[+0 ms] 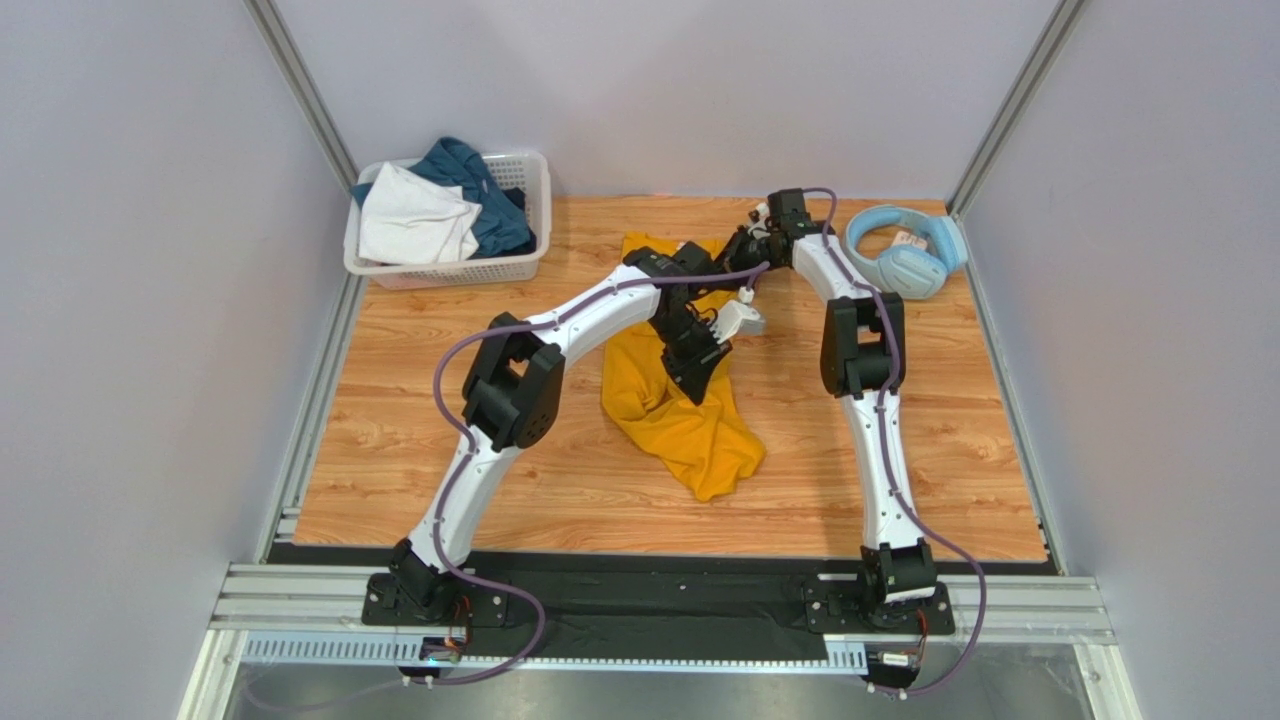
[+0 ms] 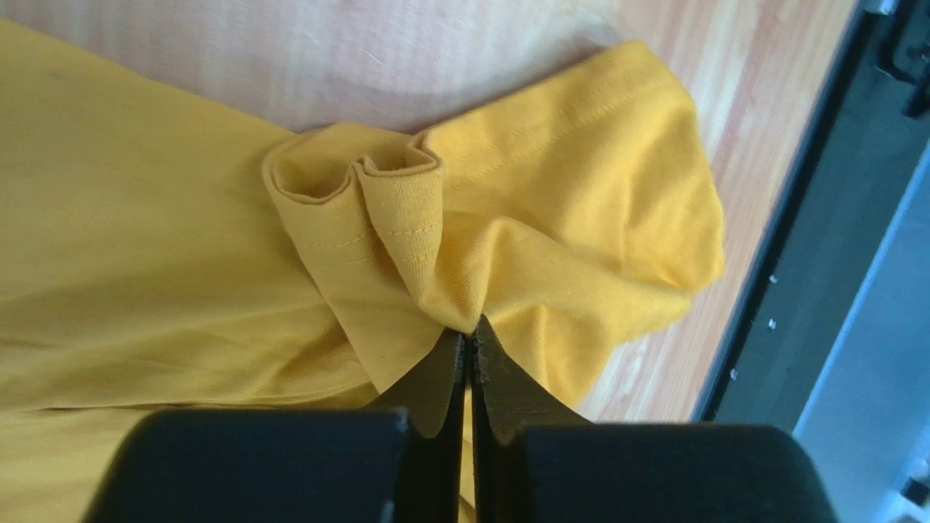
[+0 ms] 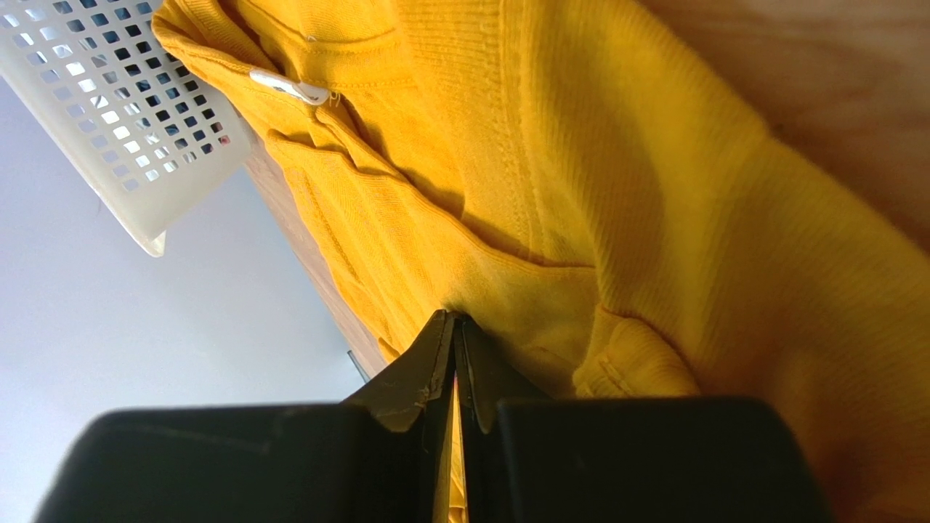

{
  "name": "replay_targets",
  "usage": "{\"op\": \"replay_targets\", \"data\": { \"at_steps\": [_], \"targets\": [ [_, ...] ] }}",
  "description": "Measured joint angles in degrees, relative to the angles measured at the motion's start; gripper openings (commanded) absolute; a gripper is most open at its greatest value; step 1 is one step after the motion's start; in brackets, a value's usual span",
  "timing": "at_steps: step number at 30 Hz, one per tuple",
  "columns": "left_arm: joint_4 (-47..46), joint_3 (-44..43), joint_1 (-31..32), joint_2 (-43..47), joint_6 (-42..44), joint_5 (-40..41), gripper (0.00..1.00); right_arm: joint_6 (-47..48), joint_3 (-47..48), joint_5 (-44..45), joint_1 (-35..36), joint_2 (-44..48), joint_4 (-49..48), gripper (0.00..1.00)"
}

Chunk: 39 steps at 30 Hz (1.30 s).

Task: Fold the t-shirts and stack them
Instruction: Fold the tshirt

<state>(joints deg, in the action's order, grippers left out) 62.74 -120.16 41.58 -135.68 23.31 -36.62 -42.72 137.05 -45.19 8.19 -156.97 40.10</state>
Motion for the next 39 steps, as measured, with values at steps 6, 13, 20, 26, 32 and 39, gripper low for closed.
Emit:
{"op": "replay_targets", "data": {
  "at_steps": [6, 13, 20, 26, 32, 39],
  "targets": [
    [7.56, 4.31, 0.00, 6.60, 4.48, -4.55, 0.00, -0.37, 0.00, 0.00, -0.02, 0.00, -0.04, 0.08],
    [11.93, 9.57, 0.07, 24.72, 16.63, -6.75, 0.22, -1.20, 0.04, 0.04, -0.66, 0.00, 0.00, 0.06],
    [13.62, 25.29, 2.56, 35.06, 24.30, 0.28, 0.30, -2.08, 0.15, 0.24, -1.90, 0.00, 0.37, 0.06],
    [15.02, 35.23, 4.94, 31.89, 26.51, 8.72, 0.14, -2.32, 0.15, 0.26, -2.64, 0.00, 0.74, 0.05],
    [12.50, 24.57, -1.49, 26.01, 18.67, 8.96, 0.47, -2.29, 0.15, 0.39, -2.64, 0.00, 0.83, 0.05],
    [3.54, 10.78, -2.01, 20.17, 8.61, 6.36, 1.00, -2.29, 0.28, 0.81, -2.64, 0.00, 1.18, 0.04]
  ]
}}
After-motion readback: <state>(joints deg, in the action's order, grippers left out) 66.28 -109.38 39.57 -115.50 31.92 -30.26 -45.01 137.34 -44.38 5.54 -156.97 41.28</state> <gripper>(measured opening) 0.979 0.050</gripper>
